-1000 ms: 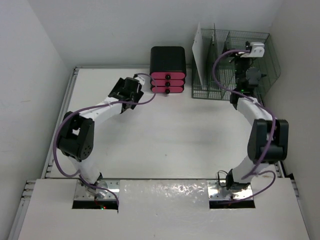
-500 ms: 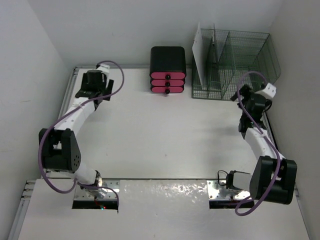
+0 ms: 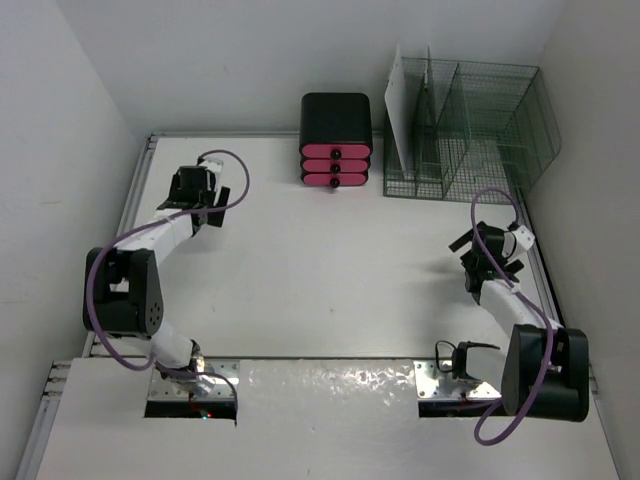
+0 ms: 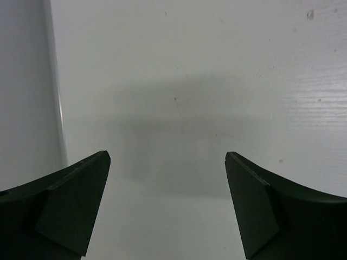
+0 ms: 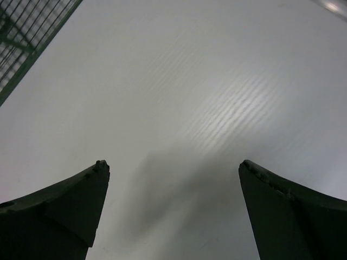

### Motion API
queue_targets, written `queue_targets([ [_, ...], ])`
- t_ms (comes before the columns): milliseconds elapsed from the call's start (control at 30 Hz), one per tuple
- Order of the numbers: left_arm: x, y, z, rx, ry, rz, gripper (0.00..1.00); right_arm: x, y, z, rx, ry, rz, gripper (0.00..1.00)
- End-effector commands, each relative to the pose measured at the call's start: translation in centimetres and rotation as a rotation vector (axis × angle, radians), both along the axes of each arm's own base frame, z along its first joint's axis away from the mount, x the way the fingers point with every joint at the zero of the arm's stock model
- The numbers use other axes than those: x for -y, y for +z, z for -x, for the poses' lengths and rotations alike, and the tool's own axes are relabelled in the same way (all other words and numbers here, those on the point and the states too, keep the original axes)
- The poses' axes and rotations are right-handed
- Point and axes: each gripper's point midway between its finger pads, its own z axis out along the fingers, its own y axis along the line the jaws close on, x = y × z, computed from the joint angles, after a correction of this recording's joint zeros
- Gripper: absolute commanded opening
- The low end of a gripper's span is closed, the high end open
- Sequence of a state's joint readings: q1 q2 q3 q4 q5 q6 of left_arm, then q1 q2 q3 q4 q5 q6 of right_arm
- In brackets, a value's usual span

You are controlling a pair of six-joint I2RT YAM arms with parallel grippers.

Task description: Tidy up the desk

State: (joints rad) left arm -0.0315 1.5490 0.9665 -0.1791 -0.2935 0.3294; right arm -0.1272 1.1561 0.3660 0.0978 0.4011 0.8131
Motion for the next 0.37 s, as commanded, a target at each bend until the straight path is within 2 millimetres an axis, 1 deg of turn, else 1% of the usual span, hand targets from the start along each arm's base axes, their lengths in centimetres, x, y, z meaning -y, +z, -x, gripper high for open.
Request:
queue_targets([
  [0, 0.3, 0.6, -1.6, 0.051, 0.007, 0.030, 0.85, 3.0, 3.6, 0.1, 0.051, -0.155, 0.112, 0.99],
  [100, 0.3, 0.7, -1.5, 0.055, 0.006, 0.033, 0.85, 3.0, 4.0, -0.3, 0.086, -0.159, 0.117, 0.99],
  [133, 0.2, 1.1, -1.6, 0.066, 0.007, 0.032, 0.85, 2.9, 3.9, -0.3, 0.091, -0.156, 0.115, 0.99],
  [267, 0.4, 1.0, -1.3, 0.067, -0.005, 0.035, 0.85, 2.4, 3.8, -1.0, 0.119, -0.112, 0.110, 0.99],
  [333, 0.7, 0.7, -1.3, 0.056, -0.015, 0.046, 0.85, 2.5, 4.1, -0.9, 0.121, -0.104, 0.138, 0.99],
])
